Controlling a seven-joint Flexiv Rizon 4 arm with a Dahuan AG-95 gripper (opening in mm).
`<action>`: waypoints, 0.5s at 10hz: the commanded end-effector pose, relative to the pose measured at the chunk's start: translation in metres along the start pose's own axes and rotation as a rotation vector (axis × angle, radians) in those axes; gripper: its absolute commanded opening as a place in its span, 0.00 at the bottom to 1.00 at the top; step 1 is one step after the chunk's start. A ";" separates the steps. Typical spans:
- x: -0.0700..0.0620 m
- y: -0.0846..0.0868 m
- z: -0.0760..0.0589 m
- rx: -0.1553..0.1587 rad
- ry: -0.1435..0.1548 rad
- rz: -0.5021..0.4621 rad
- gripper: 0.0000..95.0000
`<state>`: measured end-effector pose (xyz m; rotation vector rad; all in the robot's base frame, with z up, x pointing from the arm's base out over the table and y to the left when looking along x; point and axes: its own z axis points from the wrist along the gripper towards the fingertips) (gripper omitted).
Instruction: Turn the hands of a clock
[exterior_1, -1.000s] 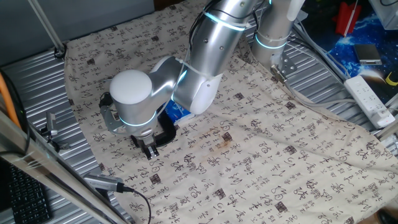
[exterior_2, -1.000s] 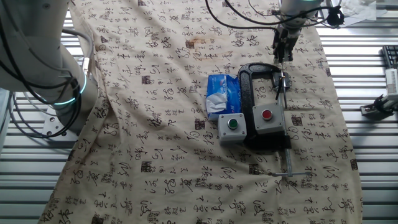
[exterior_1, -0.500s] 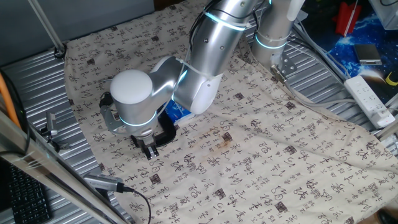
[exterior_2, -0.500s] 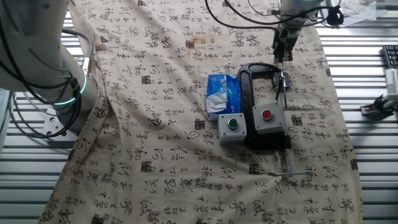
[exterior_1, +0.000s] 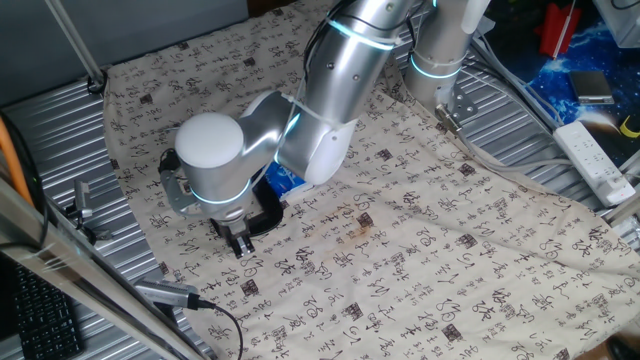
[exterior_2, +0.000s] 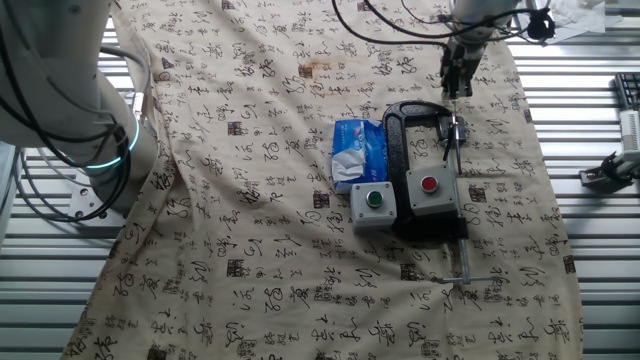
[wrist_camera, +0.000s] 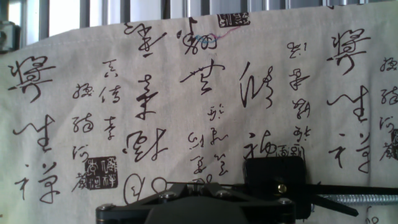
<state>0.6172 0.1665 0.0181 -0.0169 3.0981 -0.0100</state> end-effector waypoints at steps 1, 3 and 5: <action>-0.003 0.002 0.001 -0.001 0.001 0.001 0.00; -0.007 0.003 0.002 -0.002 0.001 0.000 0.00; -0.012 0.004 0.005 -0.002 0.000 -0.003 0.00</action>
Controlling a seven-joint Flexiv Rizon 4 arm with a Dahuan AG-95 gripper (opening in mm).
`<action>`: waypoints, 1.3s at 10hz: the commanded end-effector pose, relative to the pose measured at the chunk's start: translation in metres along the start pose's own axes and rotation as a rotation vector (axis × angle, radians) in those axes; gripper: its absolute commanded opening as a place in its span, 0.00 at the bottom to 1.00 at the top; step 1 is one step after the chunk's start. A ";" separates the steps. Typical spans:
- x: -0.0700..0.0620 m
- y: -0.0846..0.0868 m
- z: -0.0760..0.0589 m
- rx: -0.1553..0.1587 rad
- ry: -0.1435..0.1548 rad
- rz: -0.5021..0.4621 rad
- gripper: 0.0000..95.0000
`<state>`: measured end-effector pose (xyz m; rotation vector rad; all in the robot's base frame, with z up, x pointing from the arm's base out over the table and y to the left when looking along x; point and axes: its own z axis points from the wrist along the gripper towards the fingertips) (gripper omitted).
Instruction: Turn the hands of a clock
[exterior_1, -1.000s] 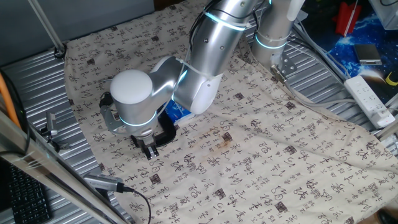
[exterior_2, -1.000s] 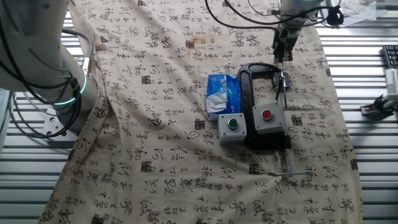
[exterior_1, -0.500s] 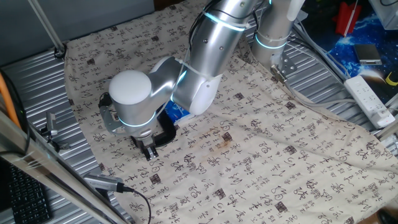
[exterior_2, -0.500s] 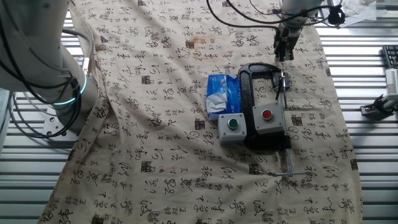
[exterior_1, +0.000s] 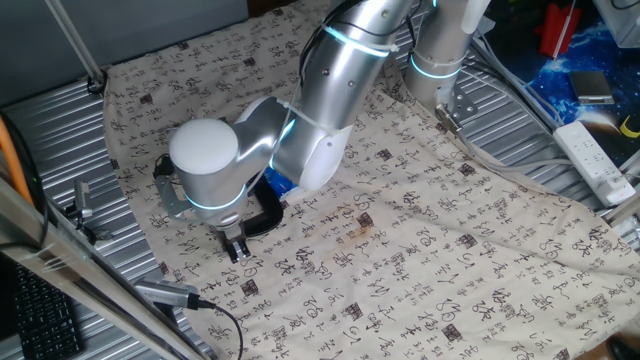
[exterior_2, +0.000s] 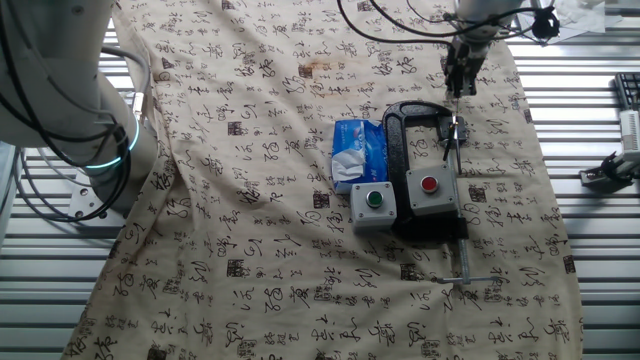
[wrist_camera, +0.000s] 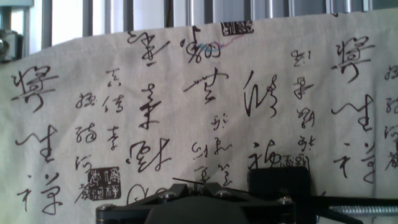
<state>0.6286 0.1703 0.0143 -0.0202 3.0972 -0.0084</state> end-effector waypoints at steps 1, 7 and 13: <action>-0.003 0.002 0.001 -0.001 0.001 0.000 0.00; -0.013 0.001 0.002 0.000 0.002 -0.011 0.00; -0.024 -0.012 -0.004 -0.009 0.003 -0.029 0.00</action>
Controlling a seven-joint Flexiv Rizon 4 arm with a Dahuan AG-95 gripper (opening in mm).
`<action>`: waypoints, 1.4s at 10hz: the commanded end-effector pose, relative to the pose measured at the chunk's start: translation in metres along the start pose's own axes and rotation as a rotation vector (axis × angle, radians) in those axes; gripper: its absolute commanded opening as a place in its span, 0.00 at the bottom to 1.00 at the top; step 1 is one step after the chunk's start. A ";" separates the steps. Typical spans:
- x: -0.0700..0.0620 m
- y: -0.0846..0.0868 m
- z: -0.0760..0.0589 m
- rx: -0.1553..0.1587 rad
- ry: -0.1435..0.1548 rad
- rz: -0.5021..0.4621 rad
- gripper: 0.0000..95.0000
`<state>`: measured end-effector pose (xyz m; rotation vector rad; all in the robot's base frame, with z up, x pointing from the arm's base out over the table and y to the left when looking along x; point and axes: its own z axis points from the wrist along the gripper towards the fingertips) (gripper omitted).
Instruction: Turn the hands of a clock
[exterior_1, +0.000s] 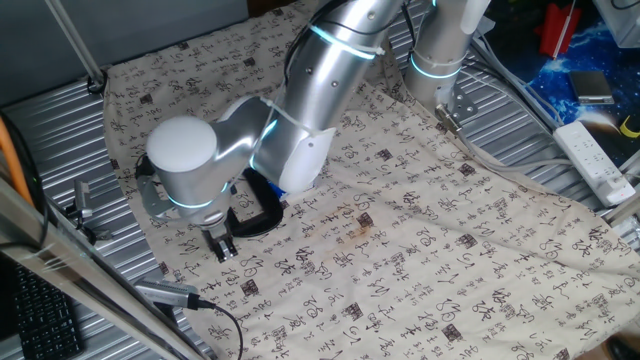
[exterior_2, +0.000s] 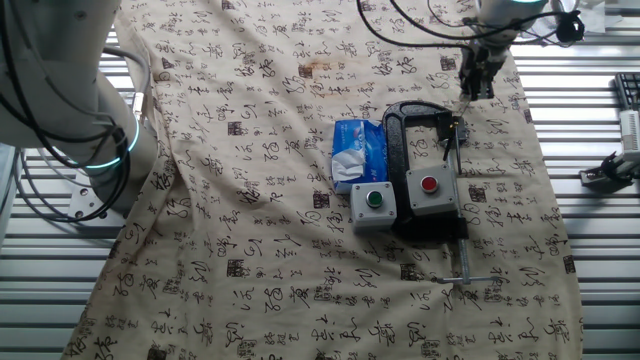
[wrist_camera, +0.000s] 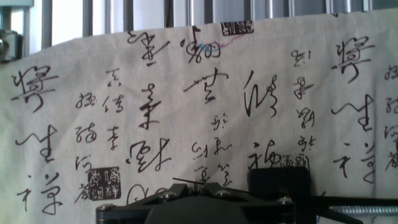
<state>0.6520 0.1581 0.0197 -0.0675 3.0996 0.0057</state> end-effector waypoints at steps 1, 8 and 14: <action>-0.001 0.000 0.001 0.002 0.000 0.000 0.00; -0.013 -0.006 0.000 0.001 0.001 -0.015 0.00; -0.021 -0.013 0.005 0.001 0.002 -0.031 0.00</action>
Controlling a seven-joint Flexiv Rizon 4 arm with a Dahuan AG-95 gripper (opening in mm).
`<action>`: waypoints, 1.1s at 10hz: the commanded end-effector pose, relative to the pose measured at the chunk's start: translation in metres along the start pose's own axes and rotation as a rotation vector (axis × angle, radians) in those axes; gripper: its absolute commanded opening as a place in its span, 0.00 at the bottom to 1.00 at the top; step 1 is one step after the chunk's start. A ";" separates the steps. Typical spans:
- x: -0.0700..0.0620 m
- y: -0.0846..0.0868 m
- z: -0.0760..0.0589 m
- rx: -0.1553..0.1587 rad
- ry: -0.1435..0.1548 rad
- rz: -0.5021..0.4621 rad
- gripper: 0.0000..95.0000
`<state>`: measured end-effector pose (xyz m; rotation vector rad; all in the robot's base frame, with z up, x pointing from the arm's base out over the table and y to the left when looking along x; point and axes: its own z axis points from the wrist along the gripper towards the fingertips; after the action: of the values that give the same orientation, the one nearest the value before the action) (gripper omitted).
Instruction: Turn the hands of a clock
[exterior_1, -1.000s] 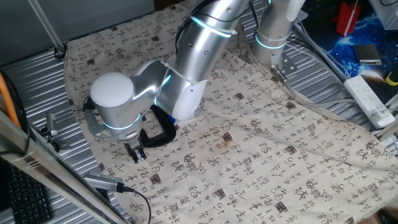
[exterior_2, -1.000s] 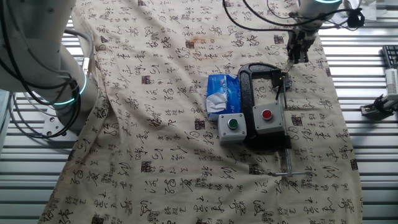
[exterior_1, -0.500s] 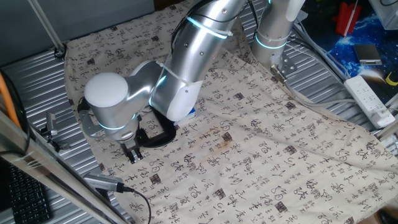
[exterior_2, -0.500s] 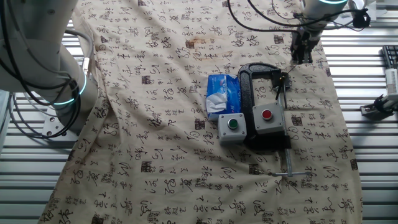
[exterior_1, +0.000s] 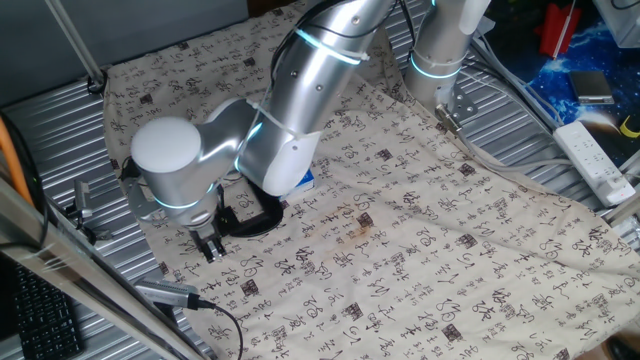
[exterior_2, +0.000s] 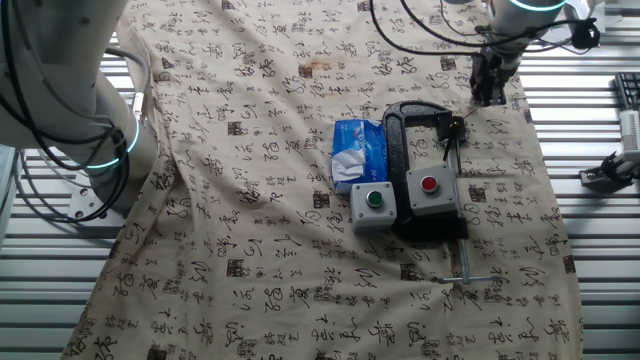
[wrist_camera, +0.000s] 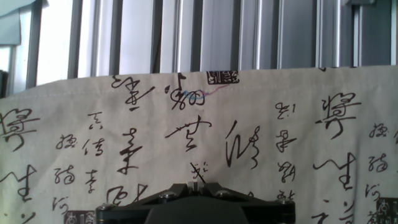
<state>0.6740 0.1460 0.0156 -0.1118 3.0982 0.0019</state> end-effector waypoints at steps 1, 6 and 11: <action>-0.003 -0.003 0.001 -0.001 0.003 -0.009 0.00; -0.011 -0.013 0.000 -0.002 0.010 -0.033 0.00; -0.015 -0.021 0.003 -0.001 0.012 -0.056 0.00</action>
<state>0.6913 0.1235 0.0124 -0.2063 3.1048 -0.0005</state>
